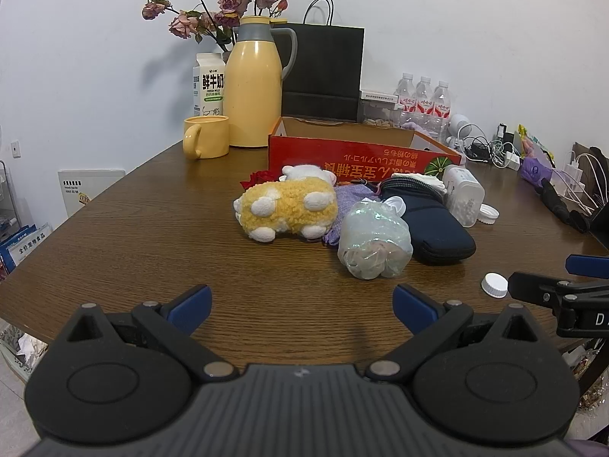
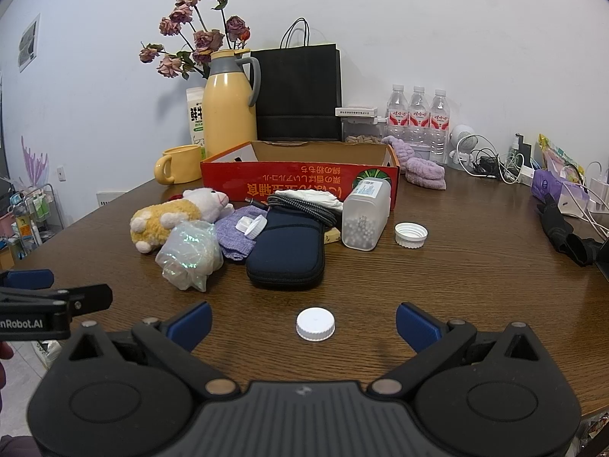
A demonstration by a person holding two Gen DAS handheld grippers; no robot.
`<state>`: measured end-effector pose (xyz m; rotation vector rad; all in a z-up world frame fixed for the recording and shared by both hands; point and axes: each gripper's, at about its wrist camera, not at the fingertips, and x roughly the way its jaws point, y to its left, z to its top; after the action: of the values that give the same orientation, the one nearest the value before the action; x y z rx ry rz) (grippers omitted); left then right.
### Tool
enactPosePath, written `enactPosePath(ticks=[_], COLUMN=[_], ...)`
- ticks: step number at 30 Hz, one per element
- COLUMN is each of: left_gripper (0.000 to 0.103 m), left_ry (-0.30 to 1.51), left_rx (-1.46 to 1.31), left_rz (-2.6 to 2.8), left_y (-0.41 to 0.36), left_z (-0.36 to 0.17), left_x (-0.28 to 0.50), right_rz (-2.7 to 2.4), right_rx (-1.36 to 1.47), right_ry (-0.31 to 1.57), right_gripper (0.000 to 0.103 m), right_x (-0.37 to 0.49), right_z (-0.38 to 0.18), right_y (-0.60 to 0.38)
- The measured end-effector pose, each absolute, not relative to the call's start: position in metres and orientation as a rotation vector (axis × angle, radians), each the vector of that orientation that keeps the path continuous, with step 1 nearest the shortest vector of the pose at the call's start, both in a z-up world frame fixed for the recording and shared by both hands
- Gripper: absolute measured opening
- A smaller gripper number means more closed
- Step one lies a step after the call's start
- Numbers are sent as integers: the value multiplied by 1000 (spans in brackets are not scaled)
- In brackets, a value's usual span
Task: Organize objects
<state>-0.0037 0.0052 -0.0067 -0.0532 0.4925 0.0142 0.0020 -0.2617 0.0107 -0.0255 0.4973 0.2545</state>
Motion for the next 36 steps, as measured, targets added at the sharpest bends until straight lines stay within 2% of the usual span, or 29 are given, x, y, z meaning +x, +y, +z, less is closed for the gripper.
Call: enactPosePath(ticks=[36], left_gripper=[103], left_ry=[514], left_rx=[-55], left_rz=[6], left_y=[6], left_z=[-10], left_x=[-4], right_rz=[255], right_rx=[-28], right_ry=[503], right_gripper=[103], right_x=[4], right_z=[7], right_y=[-262])
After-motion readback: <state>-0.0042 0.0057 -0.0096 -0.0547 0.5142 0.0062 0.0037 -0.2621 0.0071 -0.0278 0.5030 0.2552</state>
